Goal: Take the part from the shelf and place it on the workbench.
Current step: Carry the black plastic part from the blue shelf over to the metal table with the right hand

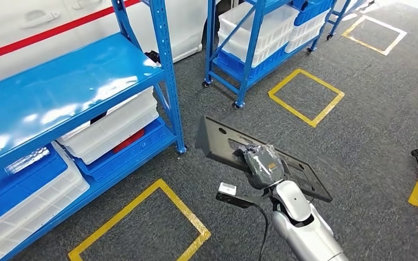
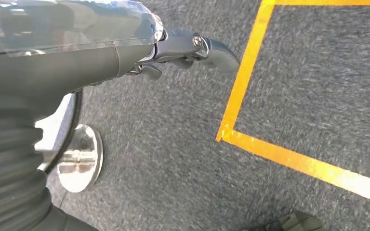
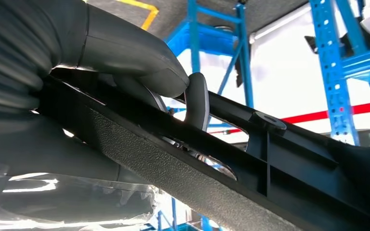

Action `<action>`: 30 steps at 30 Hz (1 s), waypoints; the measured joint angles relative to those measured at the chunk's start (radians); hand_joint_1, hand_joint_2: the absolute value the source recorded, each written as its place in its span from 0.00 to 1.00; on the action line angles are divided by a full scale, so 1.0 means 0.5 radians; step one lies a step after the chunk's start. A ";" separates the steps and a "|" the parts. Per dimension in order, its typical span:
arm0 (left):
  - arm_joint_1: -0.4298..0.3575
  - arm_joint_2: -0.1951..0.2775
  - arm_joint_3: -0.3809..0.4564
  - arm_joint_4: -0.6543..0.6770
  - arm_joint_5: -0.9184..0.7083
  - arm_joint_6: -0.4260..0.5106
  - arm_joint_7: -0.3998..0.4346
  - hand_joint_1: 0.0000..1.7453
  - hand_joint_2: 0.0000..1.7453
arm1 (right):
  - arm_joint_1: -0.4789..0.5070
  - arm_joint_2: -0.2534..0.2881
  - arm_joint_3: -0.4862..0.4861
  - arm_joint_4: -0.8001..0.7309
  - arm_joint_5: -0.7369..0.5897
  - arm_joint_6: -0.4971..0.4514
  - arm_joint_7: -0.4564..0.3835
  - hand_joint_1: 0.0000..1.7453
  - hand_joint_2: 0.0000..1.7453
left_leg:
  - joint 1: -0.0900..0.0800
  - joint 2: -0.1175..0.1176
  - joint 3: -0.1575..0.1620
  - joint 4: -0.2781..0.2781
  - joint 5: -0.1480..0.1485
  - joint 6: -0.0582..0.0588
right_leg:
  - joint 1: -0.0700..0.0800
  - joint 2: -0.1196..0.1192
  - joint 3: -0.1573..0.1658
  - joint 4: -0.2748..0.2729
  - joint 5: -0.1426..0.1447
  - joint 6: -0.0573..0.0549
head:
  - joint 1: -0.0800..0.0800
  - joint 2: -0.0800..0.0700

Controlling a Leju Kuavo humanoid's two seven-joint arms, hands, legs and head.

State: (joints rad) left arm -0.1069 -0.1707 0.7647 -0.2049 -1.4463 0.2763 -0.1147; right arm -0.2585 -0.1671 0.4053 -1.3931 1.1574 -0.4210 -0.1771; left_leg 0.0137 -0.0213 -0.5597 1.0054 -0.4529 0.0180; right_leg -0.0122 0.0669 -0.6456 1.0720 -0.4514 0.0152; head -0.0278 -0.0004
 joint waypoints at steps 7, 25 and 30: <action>-0.004 -0.006 0.000 0.000 -0.003 -0.012 0.009 0.00 1.00 | 0.052 -0.029 -0.051 -0.014 -0.025 -0.005 -0.010 1.00 1.00 | -0.006 0.135 0.002 0.006 -0.012 0.004 | -0.023 -0.144 -0.104 0.256 -0.072 0.033 | 0.000 0.000; -0.025 -0.007 0.016 0.000 0.109 0.217 -0.166 0.00 1.00 | 0.173 -0.039 -0.137 -0.122 -0.039 -0.024 -0.007 1.00 1.00 | -0.004 -0.036 -0.051 0.108 -0.028 -0.051 | 0.012 0.045 0.064 -0.079 0.033 -0.065 | 0.000 0.000; -0.044 -0.012 0.026 0.000 0.139 0.198 -0.198 0.00 1.00 | 0.174 -0.056 -0.152 -0.124 -0.050 -0.036 -0.022 1.00 1.00 | -0.004 0.003 -0.010 0.014 -0.006 -0.004 | 0.004 0.036 0.026 -0.046 0.019 -0.007 | 0.000 0.000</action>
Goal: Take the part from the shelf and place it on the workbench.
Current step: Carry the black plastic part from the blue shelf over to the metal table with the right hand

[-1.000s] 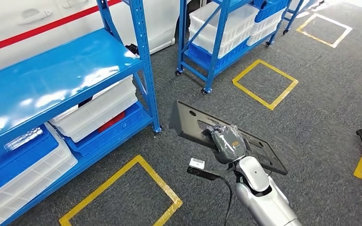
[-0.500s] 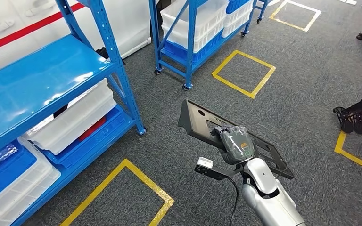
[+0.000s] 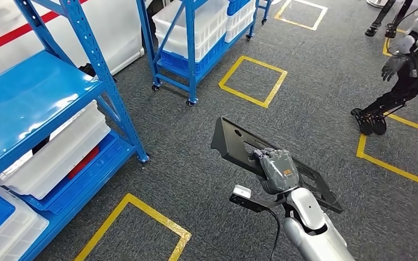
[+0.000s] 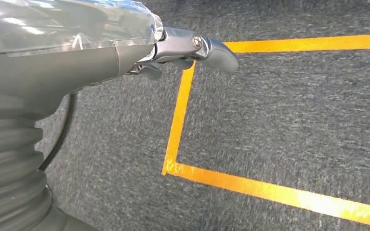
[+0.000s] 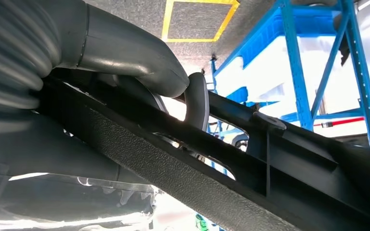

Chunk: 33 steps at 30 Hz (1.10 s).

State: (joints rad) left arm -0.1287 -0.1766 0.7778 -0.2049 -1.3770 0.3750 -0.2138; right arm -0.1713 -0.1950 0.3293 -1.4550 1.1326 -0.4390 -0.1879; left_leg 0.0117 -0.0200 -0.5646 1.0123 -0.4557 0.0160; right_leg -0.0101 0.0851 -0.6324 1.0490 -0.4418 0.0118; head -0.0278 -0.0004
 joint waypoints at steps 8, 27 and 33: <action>-0.003 -0.002 0.035 0.000 0.052 -0.192 -0.002 0.00 1.00 | -0.015 -0.002 -0.002 0.013 0.009 -0.002 -0.004 1.00 1.00 | -0.008 0.143 0.008 -0.011 0.001 0.012 | -0.024 -0.200 -0.105 0.265 -0.079 0.036 | 0.000 0.000; -0.019 0.017 0.043 0.000 -0.012 -0.390 0.082 0.00 1.00 | 0.030 -0.008 -0.016 -0.041 0.021 0.003 0.015 1.00 1.00 | -0.006 -0.094 -0.015 0.031 -0.017 -0.039 | -0.001 0.038 0.025 -0.035 0.019 -0.044 | 0.000 0.000; -0.033 0.018 0.042 -0.001 -0.009 -0.390 0.080 0.00 1.00 | 0.039 -0.018 -0.040 -0.060 0.025 0.004 0.015 1.00 1.00 | -0.007 0.018 0.011 -0.033 0.020 0.022 | -0.004 -0.100 -0.104 0.209 -0.119 0.008 | 0.000 0.000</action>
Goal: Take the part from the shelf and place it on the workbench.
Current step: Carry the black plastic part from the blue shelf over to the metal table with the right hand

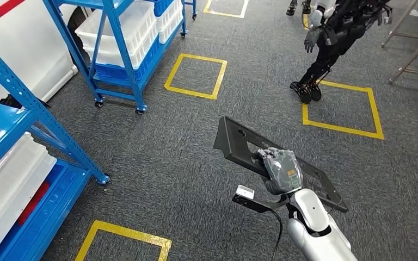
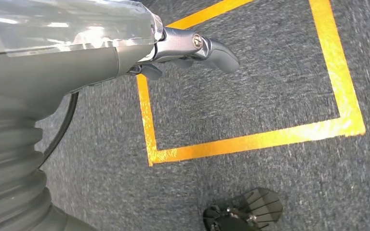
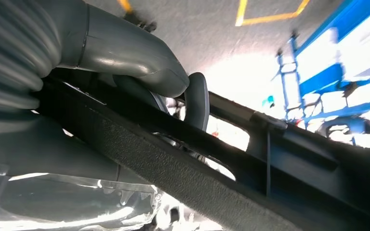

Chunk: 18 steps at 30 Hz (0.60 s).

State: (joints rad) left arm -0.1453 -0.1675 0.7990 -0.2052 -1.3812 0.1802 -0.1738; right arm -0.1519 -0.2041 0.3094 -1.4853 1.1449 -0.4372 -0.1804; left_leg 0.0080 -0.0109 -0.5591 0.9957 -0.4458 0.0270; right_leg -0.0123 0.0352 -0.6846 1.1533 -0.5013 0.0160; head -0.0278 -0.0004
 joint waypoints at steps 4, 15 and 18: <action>0.003 0.002 0.001 0.000 0.010 0.000 0.000 0.00 1.00 | 0.018 -0.001 -0.002 0.000 0.002 0.000 0.000 1.00 1.00 | -0.007 0.086 -0.003 0.003 -0.006 0.001 | -0.021 -0.061 -0.116 0.249 -0.061 0.023 | 0.000 0.000; 0.001 0.002 0.000 0.000 0.016 0.007 -0.002 0.00 1.00 | 0.007 0.001 -0.006 -0.018 0.004 -0.002 -0.001 1.00 1.00 | -0.001 0.087 -0.089 0.271 -0.199 -0.094 | -0.003 -0.078 0.162 -0.285 0.133 -0.074 | 0.000 0.000; 0.013 0.002 0.000 0.000 0.016 0.007 -0.002 0.00 1.00 | 0.005 0.002 -0.006 -0.014 0.006 -0.001 -0.001 1.00 1.00 | 0.001 0.042 -0.253 0.606 -0.314 -0.097 | 0.003 -0.021 0.161 -0.280 0.132 -0.083 | 0.000 0.000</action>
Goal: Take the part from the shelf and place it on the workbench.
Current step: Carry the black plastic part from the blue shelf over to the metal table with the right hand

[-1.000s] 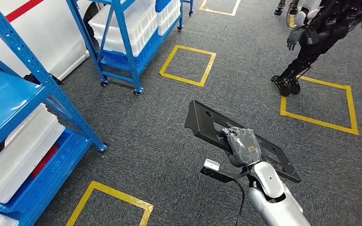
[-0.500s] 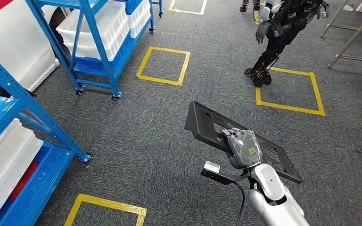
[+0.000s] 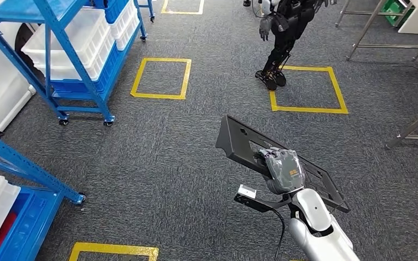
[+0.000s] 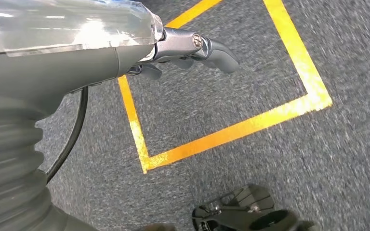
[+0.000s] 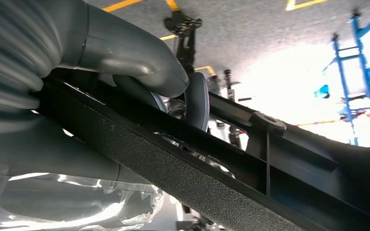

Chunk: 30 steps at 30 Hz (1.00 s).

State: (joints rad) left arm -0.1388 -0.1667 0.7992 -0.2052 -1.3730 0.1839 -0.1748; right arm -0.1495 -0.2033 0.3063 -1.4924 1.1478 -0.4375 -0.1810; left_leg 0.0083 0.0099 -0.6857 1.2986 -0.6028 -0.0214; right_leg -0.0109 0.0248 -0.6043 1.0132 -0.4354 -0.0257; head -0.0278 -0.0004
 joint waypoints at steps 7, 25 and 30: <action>0.001 0.001 0.000 0.000 0.008 0.002 -0.010 0.00 1.00 | 0.002 0.003 0.000 0.004 0.001 0.000 0.000 1.00 1.00 | 0.005 -0.124 0.224 -0.544 0.276 0.032 | -0.004 0.138 -0.022 0.034 -0.007 0.049 | 0.000 0.000; 0.009 -0.007 0.001 0.000 0.017 0.011 -0.016 0.00 1.00 | 0.020 0.003 -0.008 0.014 -0.005 -0.004 -0.001 1.00 1.00 | -0.023 0.128 0.260 -0.566 0.252 0.031 | 0.017 -0.081 0.001 0.000 -0.009 0.025 | 0.000 0.000; 0.021 -0.008 0.001 0.000 0.019 0.012 -0.018 0.00 1.00 | 0.016 0.005 -0.008 0.015 -0.006 -0.005 -0.002 1.00 1.00 | -0.011 0.005 0.019 -0.044 0.010 0.001 | 0.012 -0.002 0.011 -0.012 -0.001 -0.009 | 0.000 0.000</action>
State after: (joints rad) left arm -0.1283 -0.1705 0.7995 -0.2052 -1.3638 0.1897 -0.1839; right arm -0.1414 -0.2010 0.3021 -1.4847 1.1448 -0.4400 -0.1822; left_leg 0.0028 0.0122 -0.6763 1.2765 -0.5976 -0.0207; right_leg -0.0050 0.0239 -0.5989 1.0070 -0.4360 -0.0299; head -0.0278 -0.0004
